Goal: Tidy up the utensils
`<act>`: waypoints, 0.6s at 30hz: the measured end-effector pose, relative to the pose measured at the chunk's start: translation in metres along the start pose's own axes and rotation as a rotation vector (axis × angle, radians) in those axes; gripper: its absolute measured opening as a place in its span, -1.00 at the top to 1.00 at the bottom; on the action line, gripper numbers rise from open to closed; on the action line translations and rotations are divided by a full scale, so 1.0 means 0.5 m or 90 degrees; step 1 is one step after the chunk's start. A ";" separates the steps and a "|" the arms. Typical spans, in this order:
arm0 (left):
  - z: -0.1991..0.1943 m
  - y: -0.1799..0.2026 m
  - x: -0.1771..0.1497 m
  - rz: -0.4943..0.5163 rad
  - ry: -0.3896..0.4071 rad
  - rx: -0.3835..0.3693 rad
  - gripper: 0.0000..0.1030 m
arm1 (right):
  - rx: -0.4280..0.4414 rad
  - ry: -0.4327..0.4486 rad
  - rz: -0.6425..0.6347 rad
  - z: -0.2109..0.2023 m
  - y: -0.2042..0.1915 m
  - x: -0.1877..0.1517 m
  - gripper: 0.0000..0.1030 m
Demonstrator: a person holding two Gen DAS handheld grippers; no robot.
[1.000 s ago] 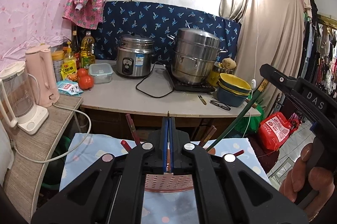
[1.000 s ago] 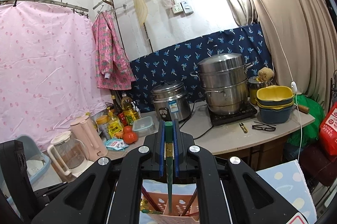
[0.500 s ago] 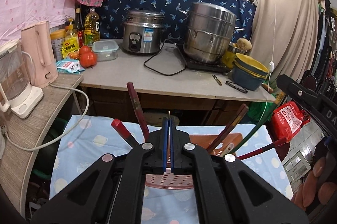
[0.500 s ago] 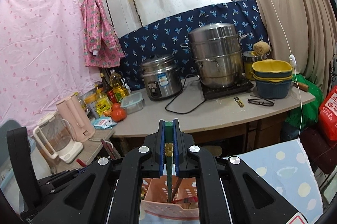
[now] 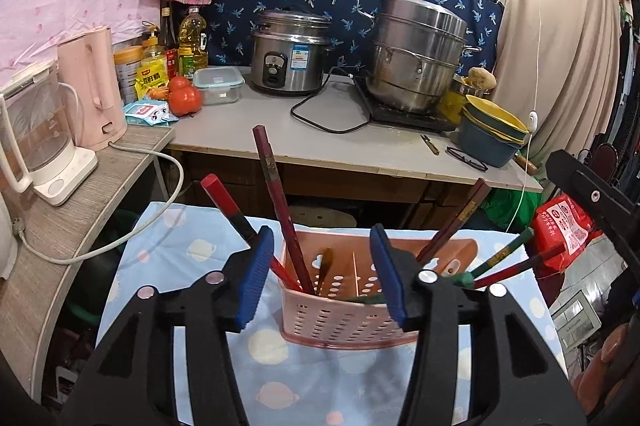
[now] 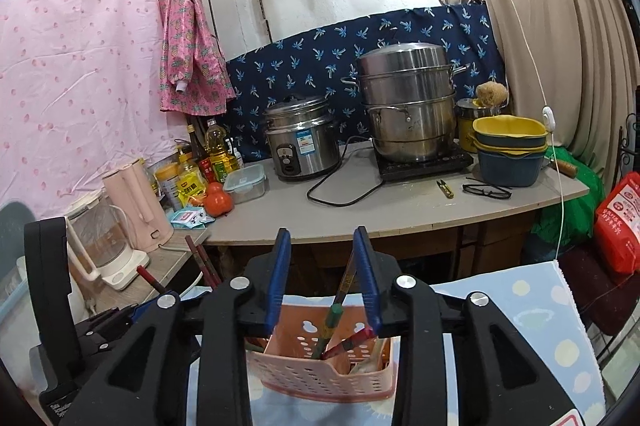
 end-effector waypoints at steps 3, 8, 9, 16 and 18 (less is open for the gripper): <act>-0.020 0.003 0.003 0.003 0.010 0.004 -0.05 | -0.002 0.003 -0.003 -0.019 -0.001 0.000 0.17; -0.066 0.015 0.004 0.016 0.025 0.012 -0.18 | -0.014 -0.002 -0.001 -0.060 0.006 -0.007 0.00; -0.075 0.020 0.003 0.020 0.027 0.015 -0.22 | -0.016 -0.005 -0.001 -0.067 0.007 -0.010 -0.01; -0.127 0.049 -0.020 0.039 0.025 0.021 -0.37 | -0.031 -0.028 -0.013 -0.114 0.007 -0.045 -0.10; -0.140 0.053 -0.029 0.040 0.025 0.028 -0.45 | -0.036 -0.032 -0.021 -0.129 0.005 -0.057 -0.14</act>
Point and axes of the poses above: each gripper's, at about its wrist camera, not at the fingertips, and z roughly the way its jaws point, y to its right, x to its top, the point moved 6 cm from there along z, roughly the way its jaws point, and after that the axes turned 10 degrees about z, right-handed, at the moved point
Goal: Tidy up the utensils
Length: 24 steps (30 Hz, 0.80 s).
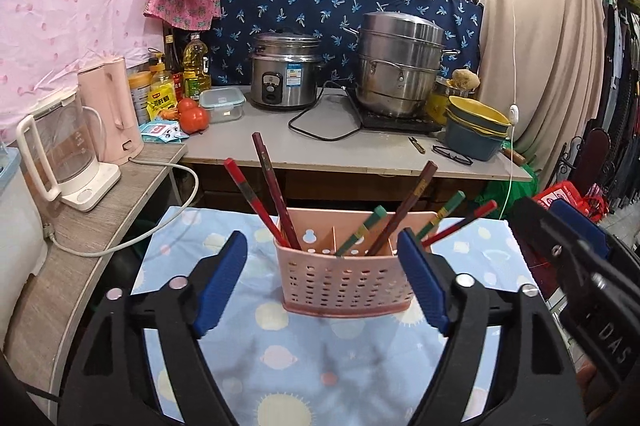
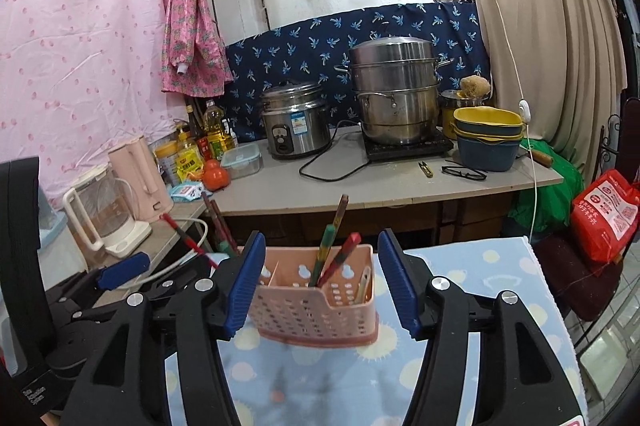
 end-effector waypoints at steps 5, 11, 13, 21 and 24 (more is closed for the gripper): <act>-0.027 0.001 -0.022 -0.003 -0.009 0.002 -0.52 | -0.018 -0.007 -0.005 -0.033 0.007 -0.025 -0.23; -0.058 0.005 -0.045 -0.002 -0.016 0.012 -0.62 | -0.040 -0.018 -0.024 -0.066 0.009 -0.057 -0.24; -0.066 0.005 -0.053 -0.002 -0.017 0.016 -0.65 | -0.042 -0.024 -0.019 -0.076 0.012 -0.065 -0.24; -0.089 0.010 -0.083 0.000 -0.031 0.026 -0.80 | -0.066 -0.030 -0.019 -0.101 0.025 -0.090 -0.24; -0.092 0.012 -0.092 0.002 -0.036 0.026 -0.82 | -0.074 -0.032 -0.025 -0.108 0.026 -0.099 -0.25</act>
Point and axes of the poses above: each gripper's, at about its wrist camera, not at the fingertips, and z roughly the way its jaws point, y to its right, x to its top, the point moved 6 cm from there along z, roughly the way its jaws point, and after that the axes turned 10 degrees about z, right-handed, at the moved point
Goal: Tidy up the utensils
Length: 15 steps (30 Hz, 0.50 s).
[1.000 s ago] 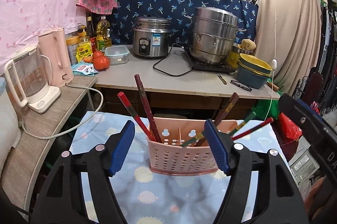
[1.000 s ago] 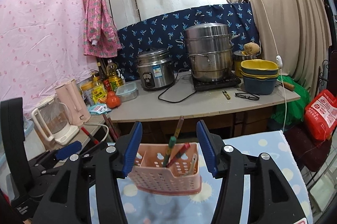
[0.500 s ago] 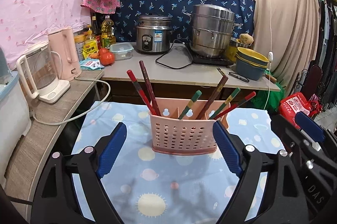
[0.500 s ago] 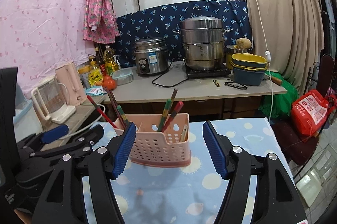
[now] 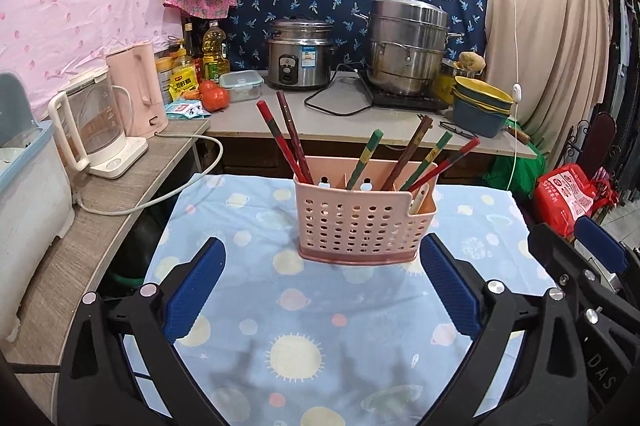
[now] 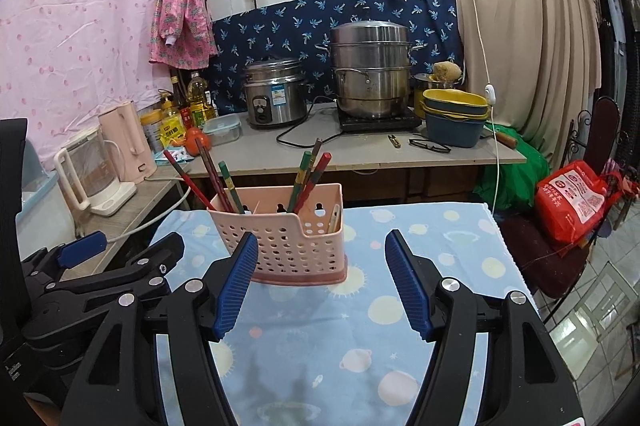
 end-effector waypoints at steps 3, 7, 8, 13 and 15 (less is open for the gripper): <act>-0.002 -0.001 -0.007 0.000 -0.004 0.002 -0.83 | -0.008 -0.002 -0.003 -0.004 0.004 -0.007 -0.29; -0.002 -0.006 -0.017 -0.005 -0.010 0.005 -0.84 | -0.017 -0.002 -0.005 -0.007 0.010 -0.011 -0.37; -0.002 -0.008 -0.020 -0.007 -0.012 0.006 -0.84 | -0.019 -0.003 -0.005 -0.008 0.012 -0.013 -0.42; -0.003 -0.014 -0.028 -0.010 -0.015 0.010 -0.86 | -0.027 -0.007 -0.005 -0.009 0.023 -0.018 -0.53; -0.003 -0.015 -0.029 -0.010 -0.017 0.013 -0.86 | -0.030 -0.008 -0.007 -0.010 0.025 -0.021 -0.54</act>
Point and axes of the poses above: each gripper's, at about its wrist camera, not at the fingertips, and z roughly the way its jaws point, y to its right, x to its top, the point moved 6 cm from there along z, roughly the way its jaws point, and after that the axes turned 10 degrees about z, right-handed, at the moved point
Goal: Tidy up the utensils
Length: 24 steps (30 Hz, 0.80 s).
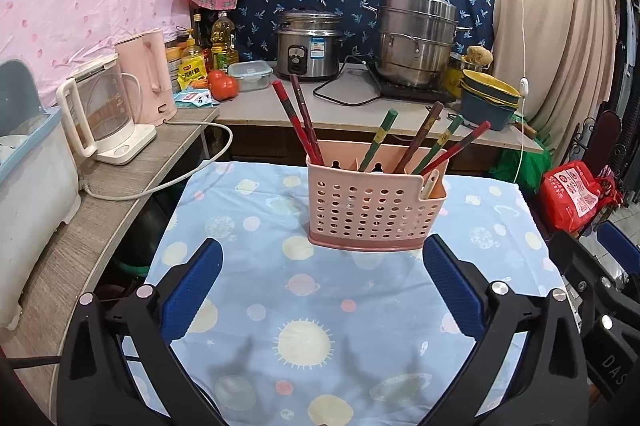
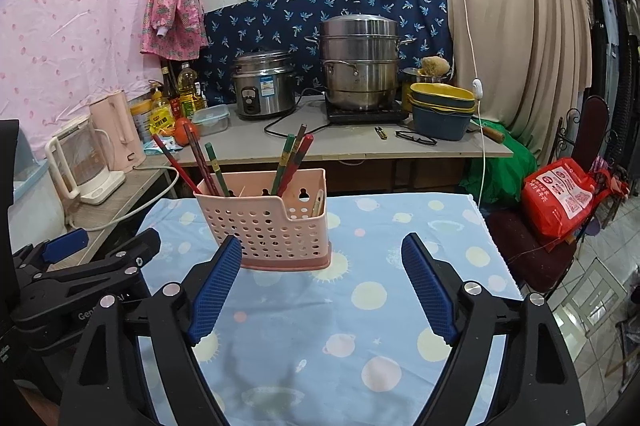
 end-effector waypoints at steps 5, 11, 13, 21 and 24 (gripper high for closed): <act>-0.001 0.002 -0.003 0.003 -0.002 0.004 -0.86 | 0.002 -0.007 0.001 0.001 0.003 -0.006 -0.64; -0.003 0.007 -0.006 0.011 -0.002 0.012 -0.86 | -0.002 -0.005 -0.007 -0.003 0.002 -0.010 -0.66; -0.002 0.010 -0.007 0.016 -0.003 0.012 -0.86 | -0.004 -0.001 -0.008 -0.005 0.003 -0.011 -0.67; 0.000 0.012 -0.024 0.025 -0.016 0.015 -0.86 | -0.014 -0.013 -0.017 -0.002 0.003 -0.027 -0.87; 0.002 0.014 -0.035 0.026 -0.026 0.018 -0.86 | -0.015 -0.024 -0.017 0.002 0.004 -0.040 -0.87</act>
Point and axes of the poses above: each gripper's, at about its wrist camera, not at the fingertips, and z roughly the way its jaws point, y to its right, x to its top, the point moved 6 cm from there along z, roughly the way its jaws point, and after that the axes turned 10 degrees about z, right-handed, at the moved point
